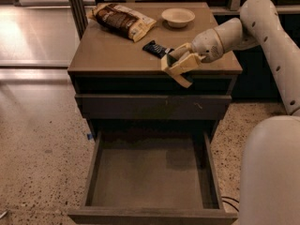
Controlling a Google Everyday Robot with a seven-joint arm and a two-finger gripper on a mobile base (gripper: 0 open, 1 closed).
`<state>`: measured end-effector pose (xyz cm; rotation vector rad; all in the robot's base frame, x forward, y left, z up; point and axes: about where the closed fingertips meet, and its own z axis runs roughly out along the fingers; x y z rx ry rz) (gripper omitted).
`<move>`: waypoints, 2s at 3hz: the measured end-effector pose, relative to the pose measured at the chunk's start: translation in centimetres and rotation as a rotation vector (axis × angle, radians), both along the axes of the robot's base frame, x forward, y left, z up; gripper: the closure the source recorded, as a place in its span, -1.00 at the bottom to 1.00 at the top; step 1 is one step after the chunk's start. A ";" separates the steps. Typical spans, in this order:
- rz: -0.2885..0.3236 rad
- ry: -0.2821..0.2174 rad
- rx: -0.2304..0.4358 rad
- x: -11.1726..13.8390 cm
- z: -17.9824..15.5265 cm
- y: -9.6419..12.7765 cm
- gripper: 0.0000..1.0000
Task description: Pick sponge from middle drawer and place on counter
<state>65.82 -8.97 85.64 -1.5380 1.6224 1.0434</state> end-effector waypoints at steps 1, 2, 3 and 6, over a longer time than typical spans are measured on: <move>0.009 -0.015 0.040 3.1 -0.1 1.1 1.00; -0.024 -0.075 0.058 4.3 1.8 0.6 1.00; -0.039 -0.077 0.068 5.0 2.1 0.9 1.00; -0.115 -0.139 0.127 7.1 7.7 1.3 1.00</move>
Offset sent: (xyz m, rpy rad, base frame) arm 0.0269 0.0099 -0.0020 0.0344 -0.0092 0.0099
